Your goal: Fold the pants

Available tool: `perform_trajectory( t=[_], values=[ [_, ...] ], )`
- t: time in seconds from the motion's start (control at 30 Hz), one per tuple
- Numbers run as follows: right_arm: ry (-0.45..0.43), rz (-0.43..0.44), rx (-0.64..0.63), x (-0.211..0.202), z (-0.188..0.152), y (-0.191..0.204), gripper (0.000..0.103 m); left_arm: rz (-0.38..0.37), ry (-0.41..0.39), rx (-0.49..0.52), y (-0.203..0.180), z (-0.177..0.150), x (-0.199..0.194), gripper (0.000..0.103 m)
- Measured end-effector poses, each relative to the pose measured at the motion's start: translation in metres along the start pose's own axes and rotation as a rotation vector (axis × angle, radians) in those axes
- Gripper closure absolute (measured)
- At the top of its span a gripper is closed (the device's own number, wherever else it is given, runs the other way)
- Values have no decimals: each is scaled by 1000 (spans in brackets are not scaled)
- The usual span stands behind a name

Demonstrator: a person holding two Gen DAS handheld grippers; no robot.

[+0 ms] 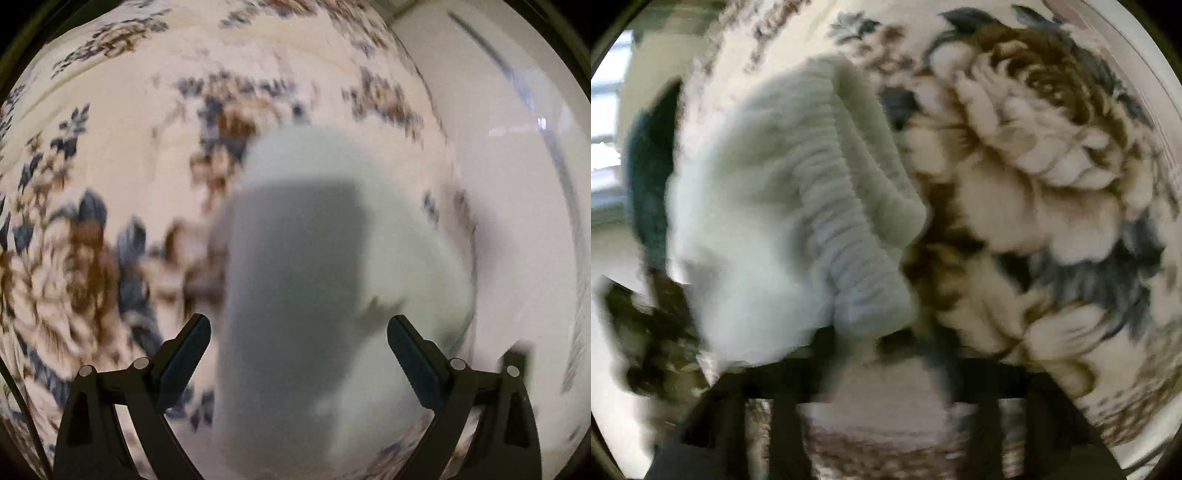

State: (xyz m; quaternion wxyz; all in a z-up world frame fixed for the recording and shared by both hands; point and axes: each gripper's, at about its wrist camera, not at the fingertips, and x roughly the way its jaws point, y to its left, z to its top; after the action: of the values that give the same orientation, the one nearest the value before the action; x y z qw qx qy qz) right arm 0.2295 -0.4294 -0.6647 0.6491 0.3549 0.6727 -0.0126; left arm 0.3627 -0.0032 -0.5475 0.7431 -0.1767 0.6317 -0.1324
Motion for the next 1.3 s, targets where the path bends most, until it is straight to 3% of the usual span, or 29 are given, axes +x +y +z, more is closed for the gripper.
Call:
perform_trajectory(
  t=[0.1,0.17,0.2,0.23,0.37,0.4,0.5,0.53,0.6,0.7,0.77,0.83,0.87,0.93,1.03,1.1,1.17,1.2,1.23,1.27,1.3],
  values=[
    [24,-13,54,5,4,-5,67,-32,22,-45,5,53,14,5],
    [15,-10,41,-7,15,6,54,-23,72,-68,8,80,35,5],
    [-1,-15,43,-17,17,9,37,-34,100,-82,10,94,44,6],
    [-36,-17,45,-31,20,11,28,-42,134,-86,10,106,56,6],
    [-111,33,49,-55,49,18,28,-2,305,-109,14,128,110,6],
    [-116,42,57,-54,60,18,28,1,310,-111,16,130,116,13],
    [-61,99,48,-20,93,36,28,33,291,-96,29,129,119,39],
    [-37,128,48,-8,99,39,34,19,280,-116,36,126,117,41],
    [-58,165,7,0,102,46,68,-46,270,-200,58,122,115,44],
    [-147,122,-60,-8,108,51,74,-115,275,-288,79,114,123,44],
    [-131,139,-18,2,119,44,73,-128,261,-287,79,112,123,43],
    [-94,146,-7,8,123,42,66,-130,249,-283,75,112,117,37],
    [-85,147,-9,11,126,43,60,-150,239,-291,73,111,109,35],
    [-75,132,16,-5,119,39,35,-166,206,-290,66,112,89,34],
    [-92,155,22,-21,95,35,30,-167,89,-221,48,92,43,34],
    [-45,160,13,-23,69,34,28,-147,40,-166,32,60,16,33],
    [-6,152,21,-17,50,31,28,-154,54,-145,25,29,9,32],
    [5,179,35,-10,39,29,31,-140,64,-135,24,11,9,32],
    [-1,217,52,-4,31,25,65,-125,61,-122,23,0,12,32],
    [-26,250,73,1,24,20,87,-74,52,-99,24,-14,15,32],
    [-54,287,86,6,17,15,87,-49,58,-96,28,-22,19,31]
  ],
)
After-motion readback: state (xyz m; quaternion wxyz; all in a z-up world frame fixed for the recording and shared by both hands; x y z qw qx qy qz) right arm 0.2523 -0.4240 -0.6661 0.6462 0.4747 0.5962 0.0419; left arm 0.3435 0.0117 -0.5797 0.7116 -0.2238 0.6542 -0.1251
